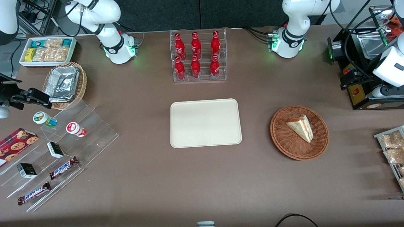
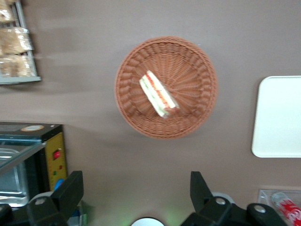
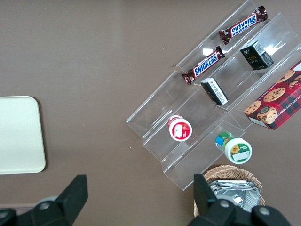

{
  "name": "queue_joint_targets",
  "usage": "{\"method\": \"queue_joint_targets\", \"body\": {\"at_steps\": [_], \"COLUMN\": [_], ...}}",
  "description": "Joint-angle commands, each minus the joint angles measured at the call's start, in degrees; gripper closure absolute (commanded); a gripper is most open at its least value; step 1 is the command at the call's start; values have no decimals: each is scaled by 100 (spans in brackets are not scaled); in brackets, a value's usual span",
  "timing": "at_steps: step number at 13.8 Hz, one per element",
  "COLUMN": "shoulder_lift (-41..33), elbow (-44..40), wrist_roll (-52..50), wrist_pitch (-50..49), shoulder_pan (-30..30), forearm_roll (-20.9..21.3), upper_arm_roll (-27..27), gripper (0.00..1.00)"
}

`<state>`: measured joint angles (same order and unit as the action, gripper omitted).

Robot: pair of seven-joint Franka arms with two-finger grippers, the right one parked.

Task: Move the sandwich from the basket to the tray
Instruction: 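Move the left gripper down over the wrapped sandwich in the wicker basket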

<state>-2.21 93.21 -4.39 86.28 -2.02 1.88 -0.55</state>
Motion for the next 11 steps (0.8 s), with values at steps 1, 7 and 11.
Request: {"method": "queue_joint_targets", "body": {"at_steps": [1, 7, 11], "shoulder_lift": [-25, -51, -25], "elbow": [13, 1513, 2498], "wrist_roll": [52, -87, -185], "wrist_pitch": [-33, 1380, 2645], "shoulder_pan": [-35, -26, -9], "forearm_roll": [-248, -223, -223], "upper_arm_roll": [28, 64, 160], "gripper": [0, 0, 0]}}
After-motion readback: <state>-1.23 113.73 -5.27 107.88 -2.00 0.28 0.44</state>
